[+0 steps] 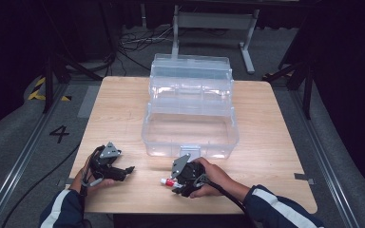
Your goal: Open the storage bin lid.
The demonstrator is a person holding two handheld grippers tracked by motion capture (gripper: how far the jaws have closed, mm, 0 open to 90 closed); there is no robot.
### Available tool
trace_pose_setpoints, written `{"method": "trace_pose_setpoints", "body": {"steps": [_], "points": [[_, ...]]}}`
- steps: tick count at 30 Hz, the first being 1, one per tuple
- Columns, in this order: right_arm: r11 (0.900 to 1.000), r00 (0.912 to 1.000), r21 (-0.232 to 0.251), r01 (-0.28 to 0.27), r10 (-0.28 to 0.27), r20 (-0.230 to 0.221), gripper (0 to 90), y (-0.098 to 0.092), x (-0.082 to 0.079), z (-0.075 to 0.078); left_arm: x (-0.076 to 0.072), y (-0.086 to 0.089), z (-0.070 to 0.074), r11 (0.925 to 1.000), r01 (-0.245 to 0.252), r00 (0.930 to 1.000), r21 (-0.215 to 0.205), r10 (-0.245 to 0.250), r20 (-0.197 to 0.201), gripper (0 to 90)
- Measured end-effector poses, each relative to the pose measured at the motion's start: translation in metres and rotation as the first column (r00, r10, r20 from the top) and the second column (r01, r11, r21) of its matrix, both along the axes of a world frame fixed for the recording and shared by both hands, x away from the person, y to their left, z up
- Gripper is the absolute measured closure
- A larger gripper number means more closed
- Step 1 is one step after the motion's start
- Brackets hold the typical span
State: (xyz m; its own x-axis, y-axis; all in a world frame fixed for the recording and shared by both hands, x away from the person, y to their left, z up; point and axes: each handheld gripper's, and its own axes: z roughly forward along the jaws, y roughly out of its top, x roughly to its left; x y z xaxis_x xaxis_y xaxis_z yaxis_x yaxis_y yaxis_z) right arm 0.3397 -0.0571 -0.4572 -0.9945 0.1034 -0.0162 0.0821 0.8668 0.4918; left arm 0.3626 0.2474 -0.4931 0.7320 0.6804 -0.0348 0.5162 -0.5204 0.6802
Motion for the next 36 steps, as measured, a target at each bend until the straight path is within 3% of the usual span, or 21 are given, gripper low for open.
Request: {"method": "trace_pose_setpoints", "body": {"steps": [4, 8, 15, 20, 30, 36], "points": [[0.999, 0.9997, -0.028, 0.015, -0.015, -0.020, 50.1, 0.006, 0.001, -0.004, 0.000, 0.000, 0.000, 1.0000, -0.001, 1.0000, 0.002, 0.001, 0.002, 14.4], [1.000, 0.9999, -0.012, 0.011, -0.011, -0.006, 52.1, 0.008, 0.005, -0.005, 0.000, 0.000, 0.000, 1.0000, -0.001, 1.0000, 0.003, 0.001, 0.003, 14.4], [0.999, 0.9986, -0.008, 0.044, -0.044, -0.030, 56.0, 0.008, 0.011, -0.006, 0.000, 0.000, 0.000, 1.0000, 0.000, 1.0000, 0.003, 0.000, 0.003, 14.4], [0.999, 0.9987, -0.043, 0.027, -0.029, -0.043, 69.9, 0.004, 0.009, -0.003, 0.000, 0.000, 0.000, 1.0000, 0.000, 1.0000, 0.002, 0.000, 0.002, 14.4], [0.995, 0.9989, -0.095, -0.019, 0.015, -0.044, 70.9, -0.008, 0.005, 0.000, -0.001, 0.000, 0.000, 1.0000, -0.006, 1.0000, 0.000, 0.006, 0.003, 14.5], [0.983, 0.9961, -0.170, -0.076, 0.067, -0.056, 70.9, -0.019, 0.001, 0.004, 0.000, 0.000, 0.000, 1.0000, -0.006, 1.0000, 0.002, 0.006, 0.004, 14.5]]}}
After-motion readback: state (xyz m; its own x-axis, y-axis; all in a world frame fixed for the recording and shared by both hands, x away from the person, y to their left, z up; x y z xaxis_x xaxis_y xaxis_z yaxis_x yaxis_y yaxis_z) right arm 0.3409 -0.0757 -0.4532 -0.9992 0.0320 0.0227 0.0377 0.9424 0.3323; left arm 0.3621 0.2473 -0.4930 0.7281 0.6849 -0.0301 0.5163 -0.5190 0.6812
